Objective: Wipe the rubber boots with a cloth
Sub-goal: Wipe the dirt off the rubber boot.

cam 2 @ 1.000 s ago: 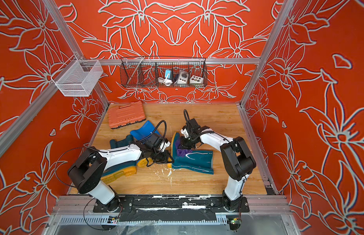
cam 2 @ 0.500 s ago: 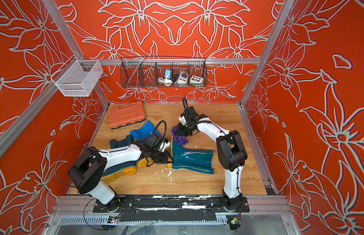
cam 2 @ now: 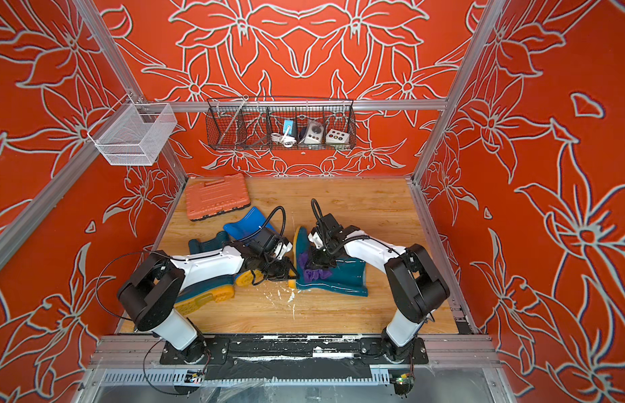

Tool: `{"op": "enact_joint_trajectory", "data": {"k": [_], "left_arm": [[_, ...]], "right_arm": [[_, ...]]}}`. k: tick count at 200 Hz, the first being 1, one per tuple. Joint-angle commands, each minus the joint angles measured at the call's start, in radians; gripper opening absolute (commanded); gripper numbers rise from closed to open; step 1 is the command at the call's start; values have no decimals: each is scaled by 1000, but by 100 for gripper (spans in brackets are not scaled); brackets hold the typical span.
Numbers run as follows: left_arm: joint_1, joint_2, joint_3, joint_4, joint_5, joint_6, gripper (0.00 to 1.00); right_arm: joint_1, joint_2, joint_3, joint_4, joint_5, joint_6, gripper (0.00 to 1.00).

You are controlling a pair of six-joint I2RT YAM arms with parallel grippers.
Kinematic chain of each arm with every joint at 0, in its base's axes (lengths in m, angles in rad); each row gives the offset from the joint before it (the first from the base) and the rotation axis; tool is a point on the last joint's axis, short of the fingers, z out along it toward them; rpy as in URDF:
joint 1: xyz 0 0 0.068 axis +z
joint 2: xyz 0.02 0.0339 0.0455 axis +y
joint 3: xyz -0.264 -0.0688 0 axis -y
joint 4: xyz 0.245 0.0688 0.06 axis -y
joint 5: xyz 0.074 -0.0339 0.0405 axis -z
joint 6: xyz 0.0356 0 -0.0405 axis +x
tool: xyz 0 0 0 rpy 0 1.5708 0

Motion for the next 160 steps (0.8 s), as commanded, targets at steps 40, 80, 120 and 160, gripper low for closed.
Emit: {"op": "enact_joint_trajectory", "data": {"k": [40, 80, 120, 160], "left_arm": [[33, 20, 45, 101, 64, -146, 0], [47, 11, 30, 123, 68, -209, 0], [58, -7, 38, 106, 73, -215, 0], [63, 8, 56, 115, 87, -227, 0]], "right_arm": [[5, 113, 233, -24, 12, 9, 0], [17, 97, 157, -32, 23, -21, 0], [-163, 24, -21, -15, -31, -41, 0], [-214, -20, 0, -24, -83, -38, 0]]}}
